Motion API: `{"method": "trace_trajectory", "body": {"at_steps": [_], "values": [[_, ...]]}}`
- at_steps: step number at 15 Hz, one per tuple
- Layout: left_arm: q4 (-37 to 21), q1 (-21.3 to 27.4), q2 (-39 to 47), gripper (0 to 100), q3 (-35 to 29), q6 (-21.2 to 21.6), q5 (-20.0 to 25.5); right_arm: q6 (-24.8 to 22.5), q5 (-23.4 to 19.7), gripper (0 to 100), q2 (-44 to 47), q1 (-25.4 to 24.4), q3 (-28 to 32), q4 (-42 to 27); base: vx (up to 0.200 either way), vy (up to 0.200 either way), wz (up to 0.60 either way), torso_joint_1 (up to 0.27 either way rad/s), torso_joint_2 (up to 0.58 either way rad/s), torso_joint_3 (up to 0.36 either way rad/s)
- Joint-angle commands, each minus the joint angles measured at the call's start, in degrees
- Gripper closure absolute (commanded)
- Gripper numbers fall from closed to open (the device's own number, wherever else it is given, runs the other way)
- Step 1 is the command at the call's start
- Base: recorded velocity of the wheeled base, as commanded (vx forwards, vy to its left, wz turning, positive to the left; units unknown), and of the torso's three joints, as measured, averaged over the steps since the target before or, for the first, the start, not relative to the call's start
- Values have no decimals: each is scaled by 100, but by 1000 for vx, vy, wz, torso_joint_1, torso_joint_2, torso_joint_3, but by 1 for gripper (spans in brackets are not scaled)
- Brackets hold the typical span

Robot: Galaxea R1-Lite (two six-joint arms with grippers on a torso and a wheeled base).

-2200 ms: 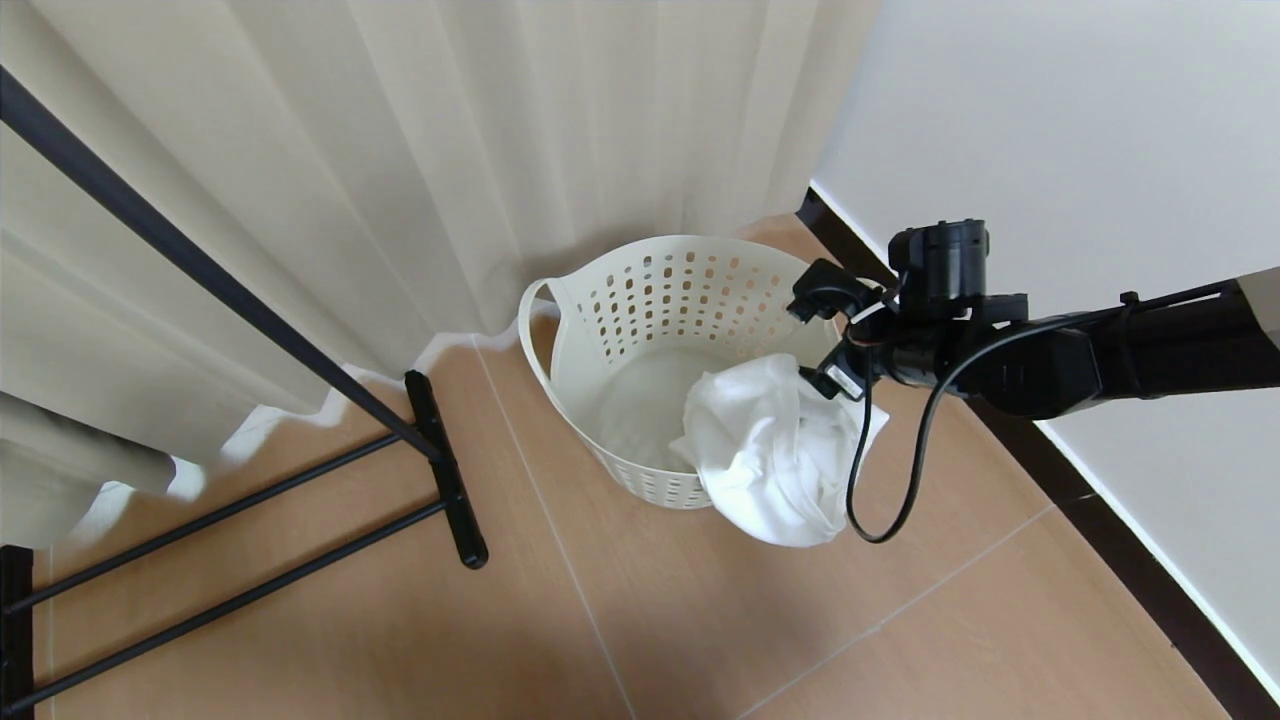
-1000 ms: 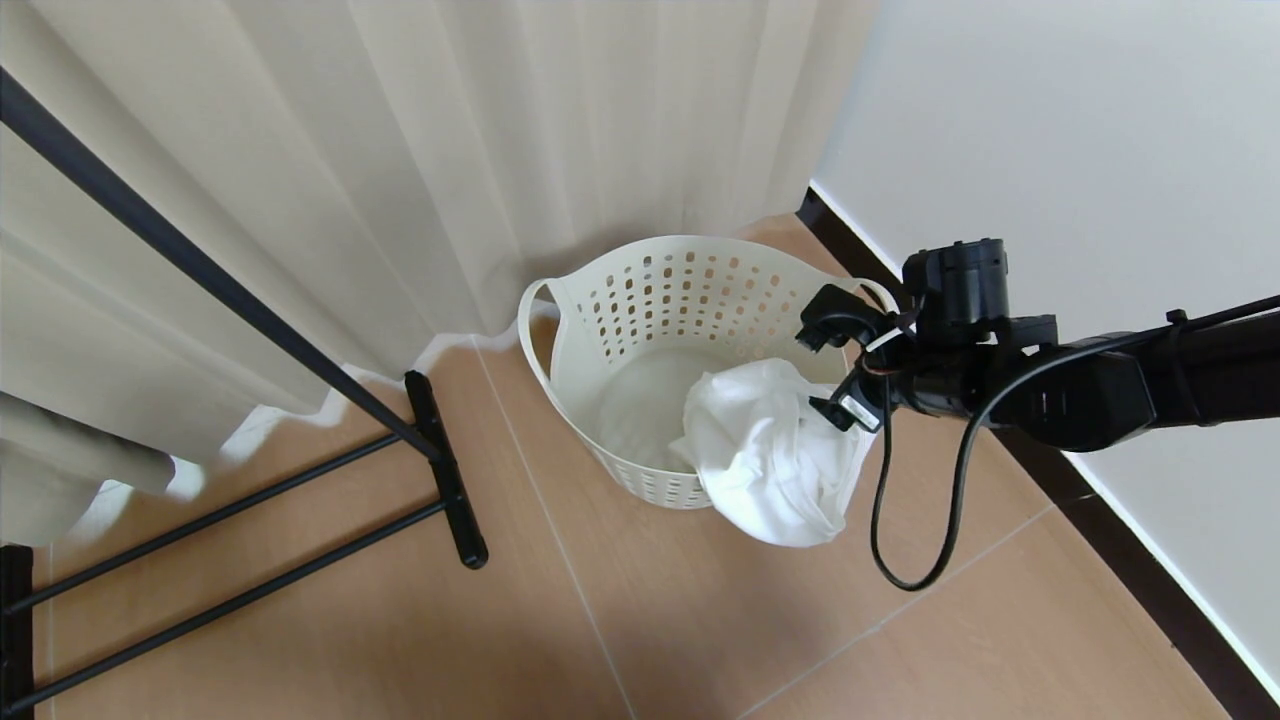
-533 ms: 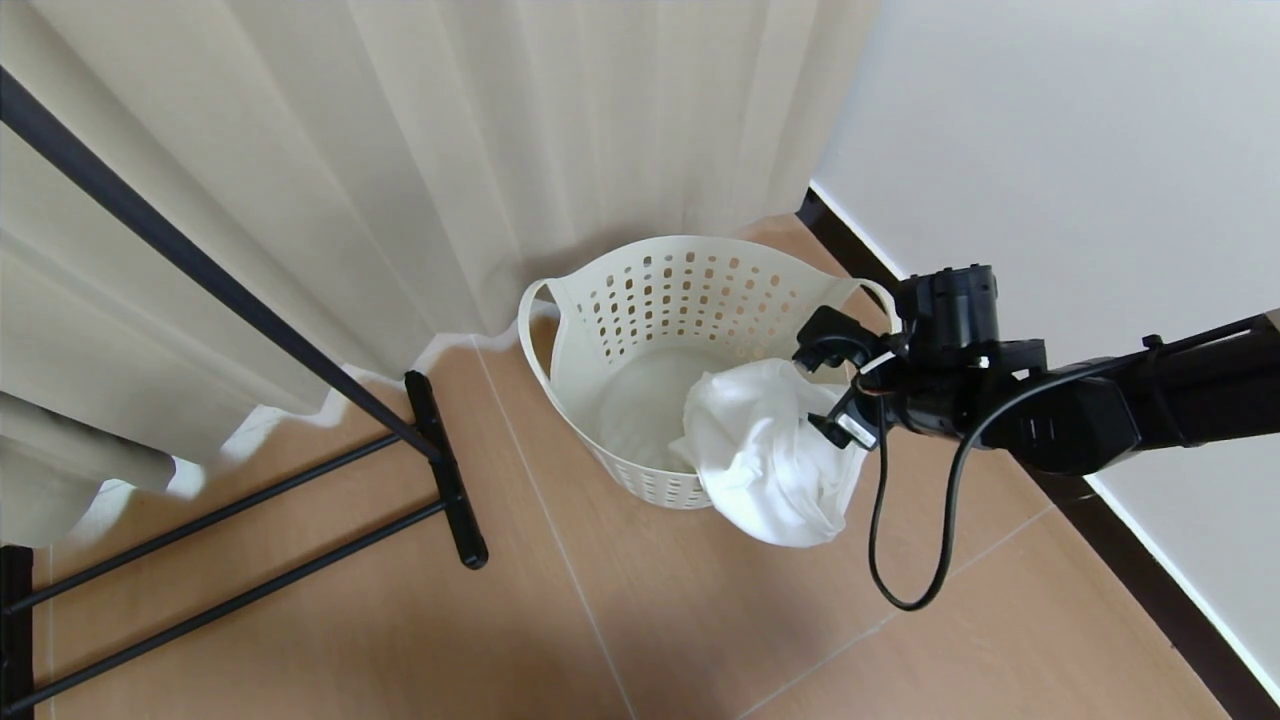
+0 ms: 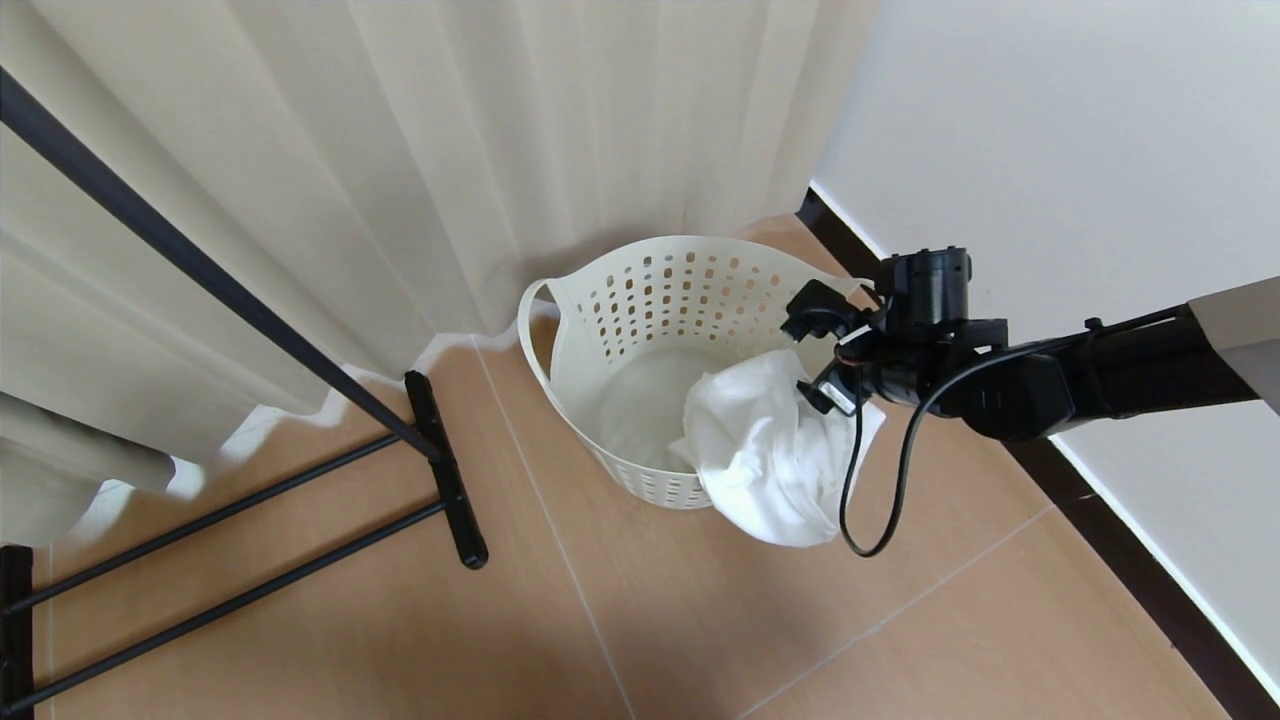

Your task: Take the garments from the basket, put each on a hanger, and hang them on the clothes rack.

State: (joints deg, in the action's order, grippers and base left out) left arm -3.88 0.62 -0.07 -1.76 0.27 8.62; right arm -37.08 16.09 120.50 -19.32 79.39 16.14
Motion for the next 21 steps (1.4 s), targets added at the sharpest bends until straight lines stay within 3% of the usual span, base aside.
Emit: {"method": "trace_trajectory", "body": {"at_steps": [1,9,14,15,17,21], "values": [[1,-1,7,0,0,0,-1,-1,-1,0,193,-10,218,3,0,0,0,0,0,0],[1,-1,7,0,0,0,-1,237,-10,0,430,-124,754,-6,0,0,0,0,0,0],[1,-1,7,0,0,0,-1,342,-18,0,509,-133,789,47,0,0,0,0,0,0],[1,-1,7,0,0,0,-1,360,-27,100,509,-133,789,47,0,0,0,0,0,0],[1,-1,7,0,0,0,-1,439,-27,100,483,-142,780,56,0,0,0,0,0,0],[1,-1,7,0,0,0,-1,1212,-18,100,166,-309,631,56,0,0,0,0,0,0]]}}
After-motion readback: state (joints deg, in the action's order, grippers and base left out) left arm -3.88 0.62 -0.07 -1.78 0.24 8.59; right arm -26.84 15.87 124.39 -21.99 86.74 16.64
